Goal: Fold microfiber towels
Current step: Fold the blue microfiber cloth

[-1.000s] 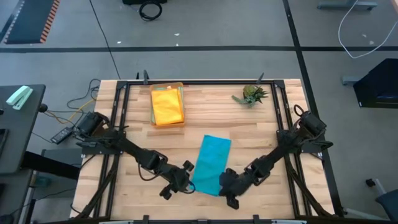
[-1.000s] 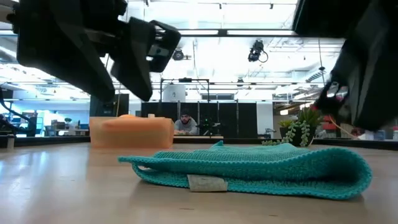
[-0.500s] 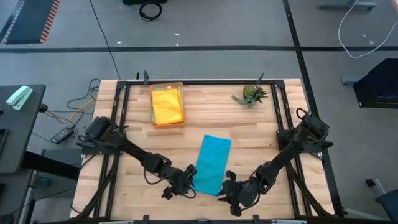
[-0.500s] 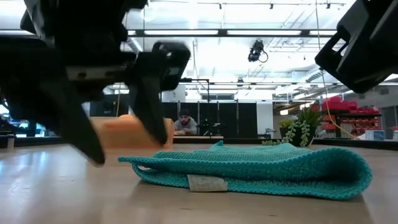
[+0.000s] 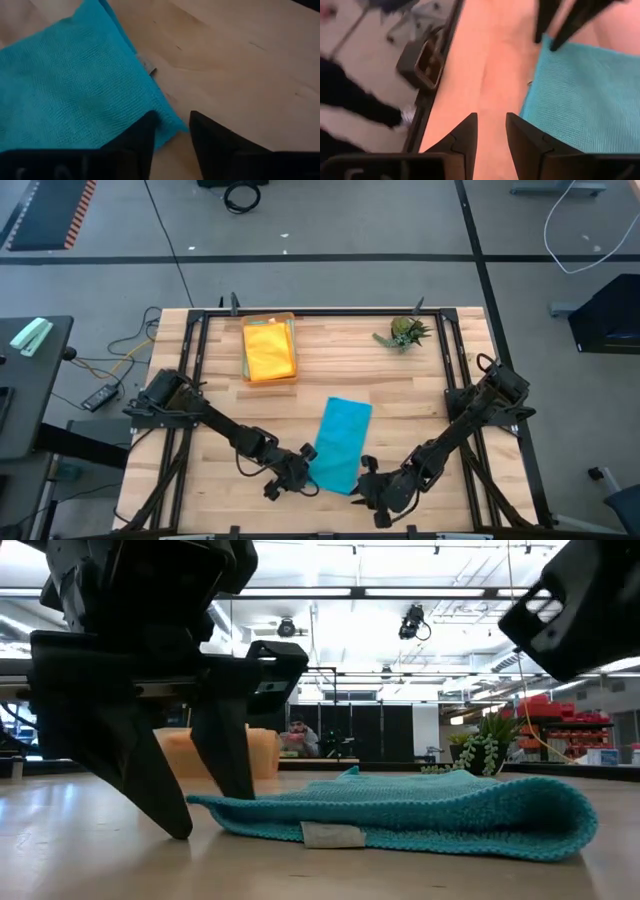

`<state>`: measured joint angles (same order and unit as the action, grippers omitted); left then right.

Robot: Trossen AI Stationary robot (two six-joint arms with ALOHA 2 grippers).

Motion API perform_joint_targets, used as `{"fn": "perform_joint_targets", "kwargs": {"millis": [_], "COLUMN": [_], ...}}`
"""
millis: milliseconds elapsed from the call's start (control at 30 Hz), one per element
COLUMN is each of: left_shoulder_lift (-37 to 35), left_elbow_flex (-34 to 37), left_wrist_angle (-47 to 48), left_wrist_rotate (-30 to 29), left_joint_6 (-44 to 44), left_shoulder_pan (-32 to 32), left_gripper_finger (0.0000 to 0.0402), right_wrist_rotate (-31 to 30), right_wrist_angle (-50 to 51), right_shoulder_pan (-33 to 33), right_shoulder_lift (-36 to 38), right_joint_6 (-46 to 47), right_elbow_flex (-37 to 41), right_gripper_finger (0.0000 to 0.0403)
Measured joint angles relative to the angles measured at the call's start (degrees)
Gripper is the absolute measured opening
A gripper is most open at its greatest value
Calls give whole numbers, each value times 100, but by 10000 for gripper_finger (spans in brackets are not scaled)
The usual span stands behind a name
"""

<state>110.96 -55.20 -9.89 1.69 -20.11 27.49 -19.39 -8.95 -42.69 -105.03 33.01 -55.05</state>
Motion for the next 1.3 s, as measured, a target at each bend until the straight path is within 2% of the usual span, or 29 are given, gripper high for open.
{"fn": "perform_joint_targets", "kwargs": {"millis": [133, 300, 433, 500, 733, 1033, 1300], "left_shoulder_lift": [7, 17, 20, 20, 20, 20, 24], "left_elbow_flex": [0, 0, 0, 0, 0, 0, 2], "left_wrist_angle": [23, 5, 5, 14, 20, 29, 44], "left_wrist_rotate": [49, 41, -8, -24, -44, -40, 94], "left_joint_6": [171, 340, 332, 338, 452, 511, 782], "left_shoulder_pan": [-60, -125, -139, -143, -149, -155, -160], "left_gripper_finger": [93, 53, 33, 25, 17, 16, 14], "right_wrist_rotate": [146, 176, 587, 606, 357, 579, 372], "right_wrist_angle": [67, 219, -111, -136, -99, -556, -452], "right_shoulder_pan": [-29, 121, 263, 280, 293, 325, 213], "right_shoulder_lift": [0, -88, -397, -500, -511, -943, -1016], "right_joint_6": [-812, -815, -901, -941, -1090, -824, -728], "right_elbow_flex": [0, 5, 5, 7, 7, -3, -22], "right_gripper_finger": [122, 156, 182, 188, 189, 189, 188]}}
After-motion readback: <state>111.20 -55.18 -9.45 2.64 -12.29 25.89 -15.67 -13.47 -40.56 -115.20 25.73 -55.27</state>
